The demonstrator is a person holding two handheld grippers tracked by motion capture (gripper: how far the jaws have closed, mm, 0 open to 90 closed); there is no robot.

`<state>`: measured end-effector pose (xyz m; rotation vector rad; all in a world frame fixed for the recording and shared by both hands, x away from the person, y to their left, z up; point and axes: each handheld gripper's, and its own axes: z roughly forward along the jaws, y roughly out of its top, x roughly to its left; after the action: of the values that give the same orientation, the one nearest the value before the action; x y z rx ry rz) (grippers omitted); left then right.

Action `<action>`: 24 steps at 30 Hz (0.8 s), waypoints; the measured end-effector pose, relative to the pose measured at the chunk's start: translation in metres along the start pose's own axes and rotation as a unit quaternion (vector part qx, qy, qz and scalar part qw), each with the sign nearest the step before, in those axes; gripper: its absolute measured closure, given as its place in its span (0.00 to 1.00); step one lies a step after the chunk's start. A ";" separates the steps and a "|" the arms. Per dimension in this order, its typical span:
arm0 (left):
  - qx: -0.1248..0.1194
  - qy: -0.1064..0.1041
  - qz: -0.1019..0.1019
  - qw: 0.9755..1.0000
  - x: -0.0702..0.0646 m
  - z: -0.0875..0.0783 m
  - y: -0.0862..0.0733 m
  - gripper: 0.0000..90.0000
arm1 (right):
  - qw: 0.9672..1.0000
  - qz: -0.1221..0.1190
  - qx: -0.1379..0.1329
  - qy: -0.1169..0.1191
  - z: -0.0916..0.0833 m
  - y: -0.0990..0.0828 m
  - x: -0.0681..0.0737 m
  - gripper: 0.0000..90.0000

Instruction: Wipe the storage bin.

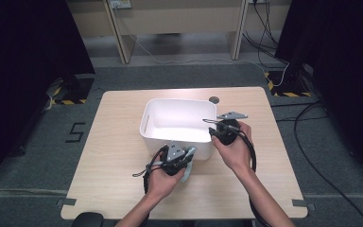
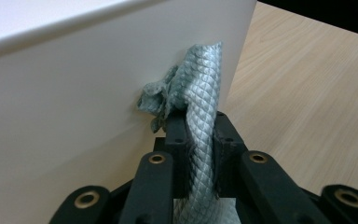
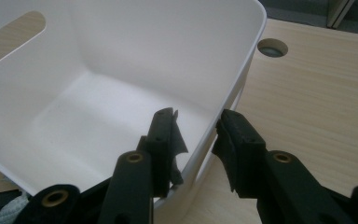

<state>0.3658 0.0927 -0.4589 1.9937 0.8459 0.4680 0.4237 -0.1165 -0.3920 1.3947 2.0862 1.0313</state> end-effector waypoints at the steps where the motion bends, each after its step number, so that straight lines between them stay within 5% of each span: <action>1: 0.000 0.000 -0.002 1.000 0.000 0.001 -0.001 0.89 | 1.000 0.000 0.000 0.000 0.000 0.000 0.000 0.74; 24: 0.024 0.000 -0.003 1.000 -0.001 0.014 -0.013 0.89 | 1.000 -0.001 0.000 0.000 0.000 0.000 0.000 0.74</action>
<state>0.3686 0.0892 -0.4775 2.0349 0.8707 0.4492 0.4238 -0.1164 -0.3920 1.3911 2.0881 1.0309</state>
